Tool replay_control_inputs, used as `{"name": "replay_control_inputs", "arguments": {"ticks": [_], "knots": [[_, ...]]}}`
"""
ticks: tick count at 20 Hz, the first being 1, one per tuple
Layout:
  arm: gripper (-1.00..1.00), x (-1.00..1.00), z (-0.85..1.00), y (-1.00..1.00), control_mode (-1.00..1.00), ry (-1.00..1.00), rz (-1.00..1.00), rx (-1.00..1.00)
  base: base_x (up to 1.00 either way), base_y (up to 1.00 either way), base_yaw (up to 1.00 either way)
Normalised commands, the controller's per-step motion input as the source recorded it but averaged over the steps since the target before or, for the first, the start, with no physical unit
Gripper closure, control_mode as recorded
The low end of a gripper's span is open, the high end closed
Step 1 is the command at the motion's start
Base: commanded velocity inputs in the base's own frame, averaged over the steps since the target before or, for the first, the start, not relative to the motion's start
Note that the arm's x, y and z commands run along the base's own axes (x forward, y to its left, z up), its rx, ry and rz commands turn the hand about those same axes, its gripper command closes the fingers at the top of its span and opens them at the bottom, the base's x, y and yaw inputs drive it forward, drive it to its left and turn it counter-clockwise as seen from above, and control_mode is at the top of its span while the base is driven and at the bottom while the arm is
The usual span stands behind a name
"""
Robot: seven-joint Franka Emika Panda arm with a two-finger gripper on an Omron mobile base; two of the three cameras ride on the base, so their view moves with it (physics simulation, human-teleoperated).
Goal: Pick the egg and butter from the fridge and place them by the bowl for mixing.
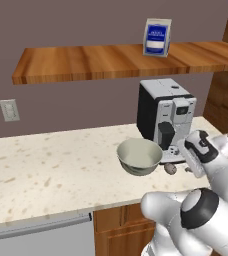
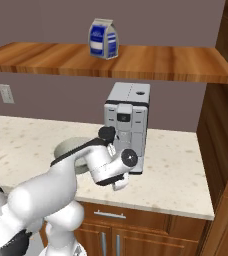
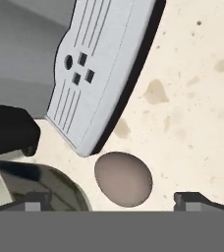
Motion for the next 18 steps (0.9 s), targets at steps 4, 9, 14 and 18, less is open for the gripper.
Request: {"name": "replay_control_inputs", "arguments": {"ticks": [4, 9, 14, 18], "knots": [[-1.00, -0.52, 0.40, -0.06, -1.00, 0.00, 0.00, -0.17, 0.00, 0.00, 0.00], [-1.00, -0.58, 0.45, 0.00, -1.00, -0.01, 0.03, -0.17, 0.00, 0.00, 0.00], [-1.00, -0.54, 0.44, 0.14, -1.00, -0.03, 0.13, -0.13, 0.00, 0.00, 0.00], [-1.00, -0.44, 0.41, 0.34, -1.00, -0.07, 0.21, -0.19, 0.00, 0.00, 0.00]]}}
